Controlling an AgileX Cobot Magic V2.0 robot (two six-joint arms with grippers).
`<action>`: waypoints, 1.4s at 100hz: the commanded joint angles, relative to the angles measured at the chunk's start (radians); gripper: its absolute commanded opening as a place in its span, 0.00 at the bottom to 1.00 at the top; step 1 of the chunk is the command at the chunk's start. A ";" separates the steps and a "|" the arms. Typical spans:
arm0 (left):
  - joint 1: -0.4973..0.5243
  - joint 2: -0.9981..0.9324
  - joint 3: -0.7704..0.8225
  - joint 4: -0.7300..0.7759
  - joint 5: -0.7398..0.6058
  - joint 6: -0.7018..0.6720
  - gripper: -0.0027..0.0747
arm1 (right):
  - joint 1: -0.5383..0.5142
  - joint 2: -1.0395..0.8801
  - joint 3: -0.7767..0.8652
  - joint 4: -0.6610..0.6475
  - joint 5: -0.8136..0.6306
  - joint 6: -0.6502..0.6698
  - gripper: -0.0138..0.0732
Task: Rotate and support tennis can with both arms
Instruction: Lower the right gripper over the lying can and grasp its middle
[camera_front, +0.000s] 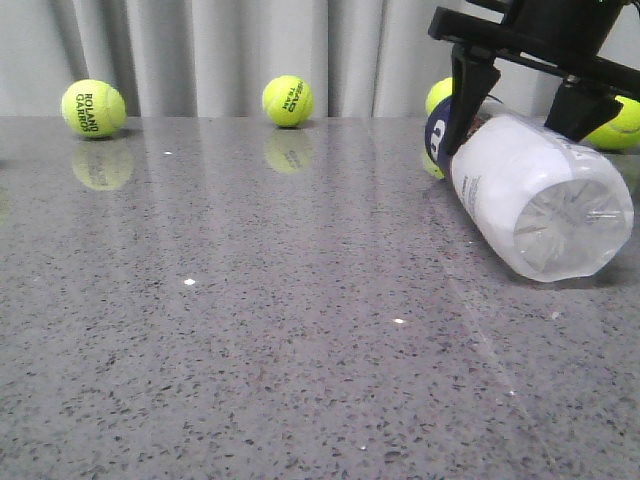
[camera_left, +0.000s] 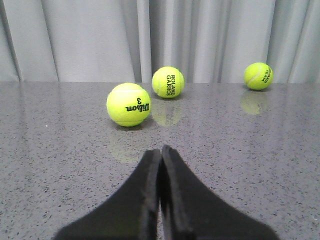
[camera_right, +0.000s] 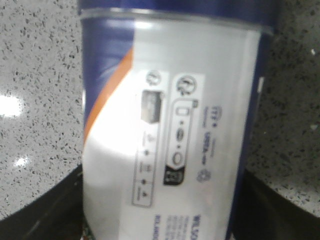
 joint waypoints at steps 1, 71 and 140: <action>0.000 -0.033 0.045 -0.008 -0.073 -0.009 0.01 | -0.001 -0.034 -0.024 0.005 -0.009 -0.011 0.49; 0.000 -0.033 0.045 -0.008 -0.073 -0.009 0.01 | 0.113 -0.040 -0.325 0.005 0.197 -0.922 0.48; 0.000 -0.033 0.045 -0.008 -0.073 -0.009 0.01 | 0.379 0.020 -0.324 -0.058 -0.007 -1.329 0.48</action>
